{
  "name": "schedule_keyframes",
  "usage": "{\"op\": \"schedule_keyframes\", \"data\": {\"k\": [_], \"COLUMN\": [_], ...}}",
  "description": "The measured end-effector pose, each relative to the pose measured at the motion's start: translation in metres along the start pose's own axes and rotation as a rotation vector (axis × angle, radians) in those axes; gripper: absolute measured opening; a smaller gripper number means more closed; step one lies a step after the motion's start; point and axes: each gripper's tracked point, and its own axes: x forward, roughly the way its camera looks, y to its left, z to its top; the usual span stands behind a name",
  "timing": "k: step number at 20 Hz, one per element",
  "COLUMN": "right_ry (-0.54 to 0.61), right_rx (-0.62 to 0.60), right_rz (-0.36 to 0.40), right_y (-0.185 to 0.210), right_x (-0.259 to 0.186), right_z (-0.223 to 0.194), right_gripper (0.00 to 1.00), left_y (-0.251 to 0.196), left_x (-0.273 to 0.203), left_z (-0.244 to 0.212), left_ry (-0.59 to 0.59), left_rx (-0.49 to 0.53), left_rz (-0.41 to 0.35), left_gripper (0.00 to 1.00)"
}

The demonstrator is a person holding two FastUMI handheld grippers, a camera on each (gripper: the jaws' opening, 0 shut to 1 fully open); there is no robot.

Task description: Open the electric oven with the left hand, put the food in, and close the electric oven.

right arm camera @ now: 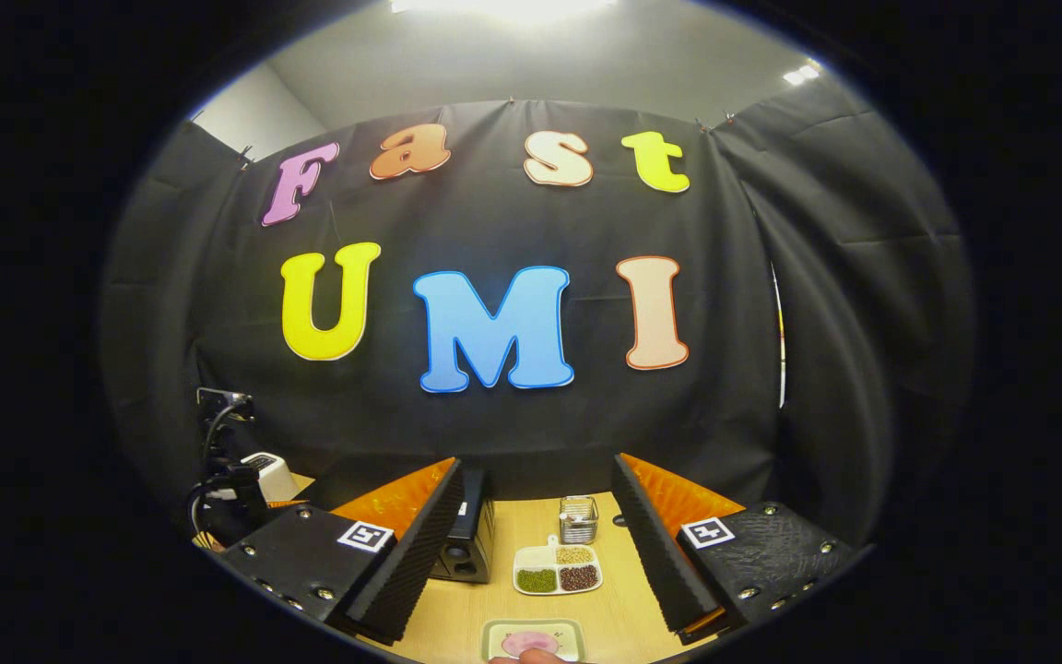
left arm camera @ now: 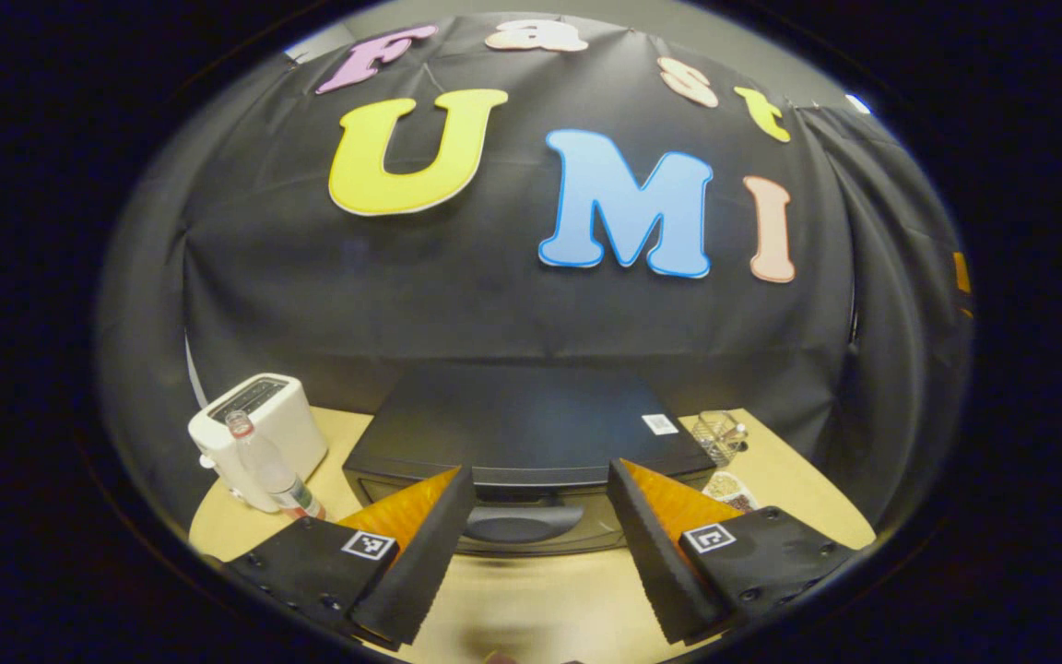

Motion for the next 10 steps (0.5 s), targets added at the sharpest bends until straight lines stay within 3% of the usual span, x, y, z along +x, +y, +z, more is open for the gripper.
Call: {"op": "schedule_keyframes", "data": {"k": [4, 5, 6, 7, 8, 10], "right_ry": [0.029, 0.034, 0.034, 0.033, 0.033, 0.034], "right_rx": [-0.008, -0.017, -0.024, -0.029, -0.033, -0.037], "right_rz": [-0.039, -0.049, -0.059, -0.068, -0.074, -0.087], "right_y": [-0.008, -0.011, -0.014, -0.015, -0.016, -0.019], "right_x": [0.001, -0.001, -0.003, -0.004, -0.005, -0.007], "right_z": [-0.008, -0.009, -0.009, -0.008, -0.007, -0.007], "right_gripper": [0.98, 0.98, 0.98, 0.98, 0.98, 0.98], "left_y": [0.01, 0.01, 0.01, 0.013, 0.013, 0.01], "left_x": [0.031, 0.038, 0.043, 0.044, 0.043, 0.045], "left_z": [-0.023, -0.031, -0.034, -0.033, -0.034, -0.034], "left_ry": [0.056, 0.073, 0.083, 0.072, 0.075, 0.058], "left_rx": [0.034, 0.04, 0.049, 0.07, 0.086, 0.123], "left_rz": [0.026, 0.03, 0.039, 0.048, 0.063, 0.069], "left_gripper": [1.0, 0.92, 1.0, 0.92, 1.0, 1.0]}}
